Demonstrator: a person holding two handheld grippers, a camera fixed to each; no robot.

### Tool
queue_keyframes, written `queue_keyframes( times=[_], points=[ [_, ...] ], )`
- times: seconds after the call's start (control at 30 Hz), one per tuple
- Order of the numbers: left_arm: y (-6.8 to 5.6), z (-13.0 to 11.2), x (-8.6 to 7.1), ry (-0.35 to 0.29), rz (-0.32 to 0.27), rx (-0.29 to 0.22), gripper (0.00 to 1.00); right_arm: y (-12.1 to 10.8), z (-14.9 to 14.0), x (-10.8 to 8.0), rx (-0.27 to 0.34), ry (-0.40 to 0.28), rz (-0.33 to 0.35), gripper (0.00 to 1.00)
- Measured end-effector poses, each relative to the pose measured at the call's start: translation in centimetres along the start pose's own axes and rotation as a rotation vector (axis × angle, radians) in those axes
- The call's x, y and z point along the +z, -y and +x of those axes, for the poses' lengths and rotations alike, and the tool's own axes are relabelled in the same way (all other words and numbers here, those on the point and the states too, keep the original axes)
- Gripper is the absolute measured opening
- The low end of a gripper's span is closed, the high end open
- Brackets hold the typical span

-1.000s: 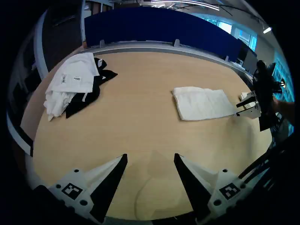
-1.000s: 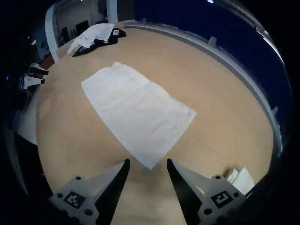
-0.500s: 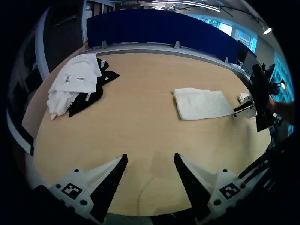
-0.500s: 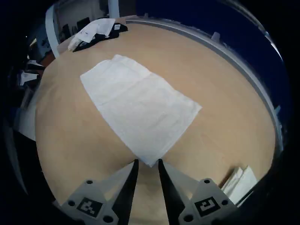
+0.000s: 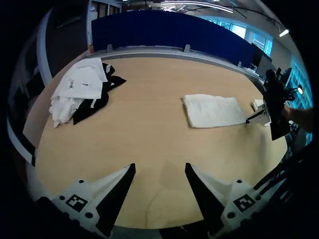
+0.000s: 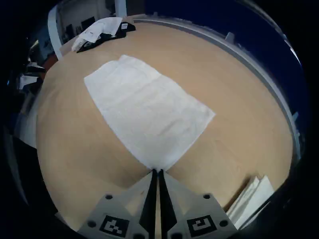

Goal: Fold towel

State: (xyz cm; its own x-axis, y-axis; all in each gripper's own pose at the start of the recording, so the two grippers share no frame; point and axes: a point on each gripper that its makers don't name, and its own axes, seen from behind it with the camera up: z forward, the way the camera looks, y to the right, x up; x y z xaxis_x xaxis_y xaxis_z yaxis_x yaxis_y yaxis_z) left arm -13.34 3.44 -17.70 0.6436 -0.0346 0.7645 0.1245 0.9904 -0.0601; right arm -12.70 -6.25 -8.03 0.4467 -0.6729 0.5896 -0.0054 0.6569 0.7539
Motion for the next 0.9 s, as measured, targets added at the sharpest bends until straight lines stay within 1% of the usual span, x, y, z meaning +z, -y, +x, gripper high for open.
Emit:
queue_keyframes(
  times=[0.2, 0.5, 0.7, 0.9],
  points=[
    [-0.1, 0.1, -0.1, -0.003, -0.007, -0.008, 0.92, -0.1, 0.4, -0.4, -0.001, -0.012, 0.001, 0.03],
    [-0.3, 0.4, -0.4, -0.007, -0.015, -0.004, 0.92, -0.3, 2.0, -1.6, -0.021, -0.037, -0.007, 0.03],
    [-0.3, 0.7, -0.5, -0.017, -0.018, -0.009, 0.92, -0.4, 3.8, -2.6, -0.045, -0.057, -0.017, 0.03],
    [-0.1, 0.8, -0.6, -0.026, -0.021, -0.015, 0.92, 0.0, 6.6, -3.8, -0.072, -0.097, -0.023, 0.03]
  ],
)
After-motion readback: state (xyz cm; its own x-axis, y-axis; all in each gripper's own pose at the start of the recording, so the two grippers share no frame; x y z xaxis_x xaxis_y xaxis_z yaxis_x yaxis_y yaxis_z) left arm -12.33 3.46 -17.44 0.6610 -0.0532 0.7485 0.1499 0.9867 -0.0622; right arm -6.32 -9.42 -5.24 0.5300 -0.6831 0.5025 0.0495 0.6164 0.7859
